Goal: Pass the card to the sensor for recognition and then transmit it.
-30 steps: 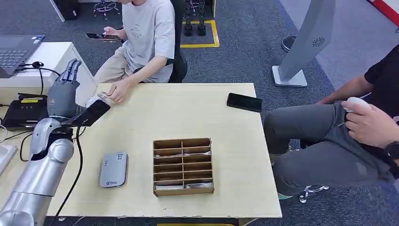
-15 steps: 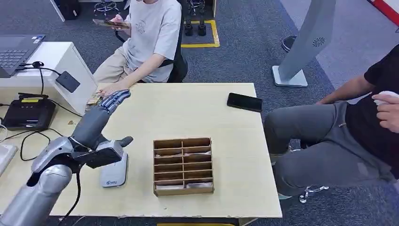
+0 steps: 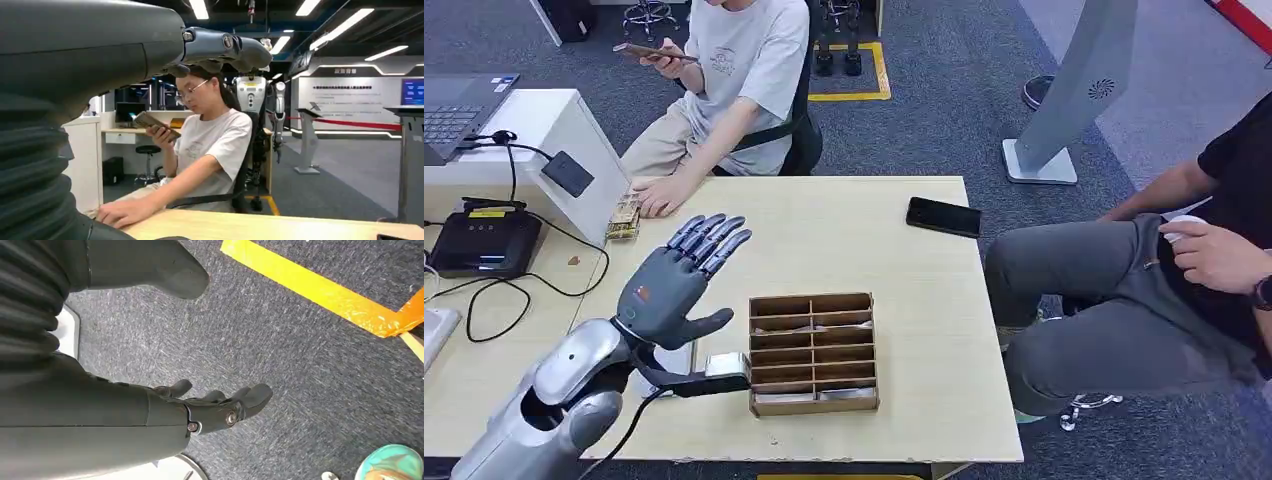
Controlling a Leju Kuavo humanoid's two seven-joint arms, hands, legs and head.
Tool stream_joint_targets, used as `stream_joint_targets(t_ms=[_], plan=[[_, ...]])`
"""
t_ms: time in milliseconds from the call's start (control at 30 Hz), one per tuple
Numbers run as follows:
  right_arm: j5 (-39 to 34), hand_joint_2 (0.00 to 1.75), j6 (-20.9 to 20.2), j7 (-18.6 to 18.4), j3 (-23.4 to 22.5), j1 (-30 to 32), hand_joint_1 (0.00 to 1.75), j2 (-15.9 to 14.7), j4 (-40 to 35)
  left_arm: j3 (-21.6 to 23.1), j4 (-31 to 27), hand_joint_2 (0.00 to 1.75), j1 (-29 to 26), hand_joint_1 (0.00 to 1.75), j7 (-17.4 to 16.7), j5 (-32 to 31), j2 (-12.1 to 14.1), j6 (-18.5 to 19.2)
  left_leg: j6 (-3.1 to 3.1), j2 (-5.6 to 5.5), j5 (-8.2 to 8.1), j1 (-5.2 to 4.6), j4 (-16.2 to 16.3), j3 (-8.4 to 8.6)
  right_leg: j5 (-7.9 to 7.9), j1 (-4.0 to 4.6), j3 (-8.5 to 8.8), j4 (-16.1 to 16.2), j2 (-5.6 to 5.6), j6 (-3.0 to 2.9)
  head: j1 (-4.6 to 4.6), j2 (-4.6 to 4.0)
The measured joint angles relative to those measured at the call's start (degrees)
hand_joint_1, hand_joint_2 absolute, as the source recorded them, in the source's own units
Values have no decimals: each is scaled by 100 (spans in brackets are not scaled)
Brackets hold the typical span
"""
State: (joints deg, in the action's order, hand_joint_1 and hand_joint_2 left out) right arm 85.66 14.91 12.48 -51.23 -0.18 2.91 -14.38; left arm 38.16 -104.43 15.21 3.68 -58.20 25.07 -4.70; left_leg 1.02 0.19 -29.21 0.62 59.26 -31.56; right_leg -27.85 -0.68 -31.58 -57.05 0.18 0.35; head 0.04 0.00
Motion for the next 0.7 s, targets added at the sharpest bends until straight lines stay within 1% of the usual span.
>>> stream_joint_targets(t_ms=[100,267,533,700], plan=[[13,175,-15,-42,-37,1,0,17,-24,171,131,175,-16,0,-164,-250,-39,-79,0,0,0,0,0,0,0,0,0,0,0,0,-2,0],[50,175,-17,-42,-98,19,0,48,-68,293,298,175,-79,0,-191,-97,-101,-46,0,0,0,0,0,0,0,0,1,0,0,0,-2,0],[59,175,-55,-35,-131,28,0,59,-118,298,400,175,-87,0,-110,172,-112,74,0,0,0,0,0,-1,0,0,1,-1,0,0,-2,0],[68,175,-81,-29,-142,34,0,66,-144,298,400,175,-86,0,87,528,-81,216,0,0,0,0,0,-1,0,0,1,-1,0,0,-2,0]])
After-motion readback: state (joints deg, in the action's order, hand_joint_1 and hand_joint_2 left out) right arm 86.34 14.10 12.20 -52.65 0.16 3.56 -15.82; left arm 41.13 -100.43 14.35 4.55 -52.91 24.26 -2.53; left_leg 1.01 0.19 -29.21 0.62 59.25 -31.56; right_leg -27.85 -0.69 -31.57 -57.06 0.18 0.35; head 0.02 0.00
